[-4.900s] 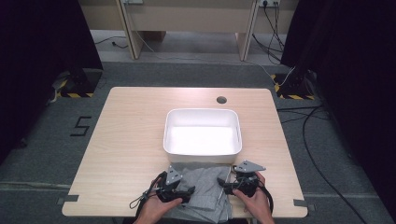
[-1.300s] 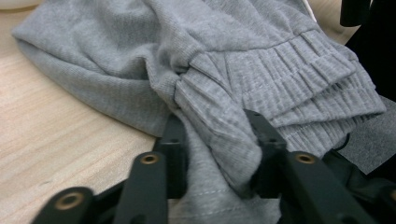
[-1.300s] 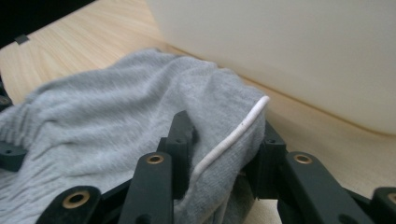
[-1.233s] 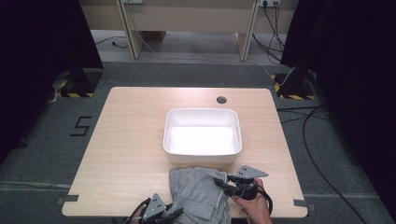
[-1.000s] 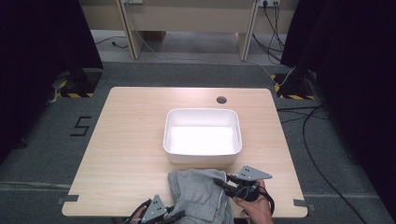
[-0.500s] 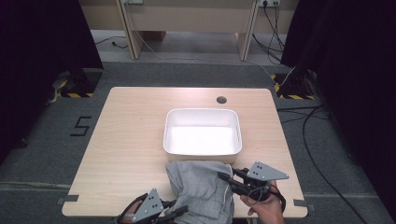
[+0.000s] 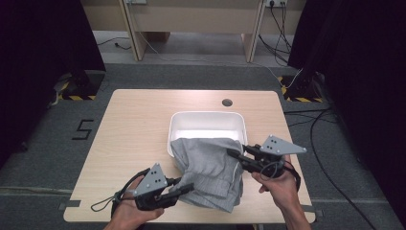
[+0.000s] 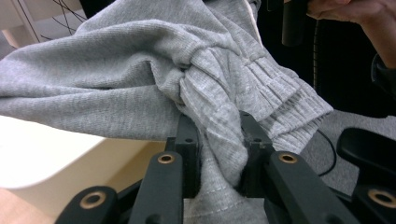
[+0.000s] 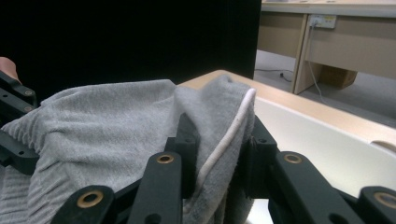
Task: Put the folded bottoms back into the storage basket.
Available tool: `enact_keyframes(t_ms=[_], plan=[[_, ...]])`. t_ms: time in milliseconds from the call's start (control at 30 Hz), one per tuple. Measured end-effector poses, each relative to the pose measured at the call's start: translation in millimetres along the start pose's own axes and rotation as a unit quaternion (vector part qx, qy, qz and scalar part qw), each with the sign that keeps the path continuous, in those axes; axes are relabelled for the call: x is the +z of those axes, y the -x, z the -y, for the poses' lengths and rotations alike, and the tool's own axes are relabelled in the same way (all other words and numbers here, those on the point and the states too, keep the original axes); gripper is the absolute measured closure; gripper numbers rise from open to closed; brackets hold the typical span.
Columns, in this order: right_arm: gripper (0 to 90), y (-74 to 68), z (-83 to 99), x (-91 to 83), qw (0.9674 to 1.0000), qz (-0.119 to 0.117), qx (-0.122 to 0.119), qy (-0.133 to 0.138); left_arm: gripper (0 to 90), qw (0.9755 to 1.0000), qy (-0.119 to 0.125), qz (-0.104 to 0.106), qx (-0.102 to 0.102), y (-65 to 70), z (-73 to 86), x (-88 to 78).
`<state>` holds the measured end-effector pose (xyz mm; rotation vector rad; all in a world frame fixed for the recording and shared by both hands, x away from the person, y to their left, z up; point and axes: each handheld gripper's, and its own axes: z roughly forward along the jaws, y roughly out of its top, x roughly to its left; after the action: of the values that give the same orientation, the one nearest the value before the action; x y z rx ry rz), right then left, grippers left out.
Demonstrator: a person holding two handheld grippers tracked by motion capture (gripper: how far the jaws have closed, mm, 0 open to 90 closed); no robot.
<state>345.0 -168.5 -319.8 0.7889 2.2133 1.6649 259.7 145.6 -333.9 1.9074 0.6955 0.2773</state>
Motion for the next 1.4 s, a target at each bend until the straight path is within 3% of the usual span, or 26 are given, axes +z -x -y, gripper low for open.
enact_keyframes(t_ms=[233, 333, 500, 733, 900, 1133, 1400], plan=[[72.9, 12.6, -22.5, 12.6, 1.0000, 0.001, -0.003, -0.008, 73.3, 0.9999, -0.001, -0.013, 0.002, -16.0, -18.0, 4.7], [73.0, 19.4, -34.1, 25.0, 0.9998, 0.004, -0.009, -0.017, 73.3, 0.9997, -0.001, -0.013, -0.019, -31.3, -25.6, 8.7], [73.1, 26.6, -44.9, 37.1, 0.9996, 0.007, -0.011, -0.027, 73.4, 0.9995, -0.004, -0.019, -0.024, -45.3, -32.7, 12.9], [73.2, 41.2, -65.6, 55.3, 0.9988, 0.021, -0.017, -0.041, 73.4, 0.9988, -0.007, -0.026, -0.041, -69.7, -46.6, 27.3], [73.2, 59.7, -76.3, 68.6, 0.9979, 0.034, -0.014, -0.054, 73.4, 0.9984, -0.016, -0.038, -0.039, -84.9, -55.7, 44.6], [73.2, 82.8, -67.5, 88.3, 0.9965, 0.043, 0.010, -0.071, 73.4, 0.9967, -0.033, -0.047, -0.058, -101.4, -49.9, 67.5], [73.3, 106.9, -40.9, 113.4, 0.9931, 0.052, 0.038, -0.098, 73.4, 0.9932, -0.068, -0.062, -0.071, -119.0, -35.1, 95.7]])
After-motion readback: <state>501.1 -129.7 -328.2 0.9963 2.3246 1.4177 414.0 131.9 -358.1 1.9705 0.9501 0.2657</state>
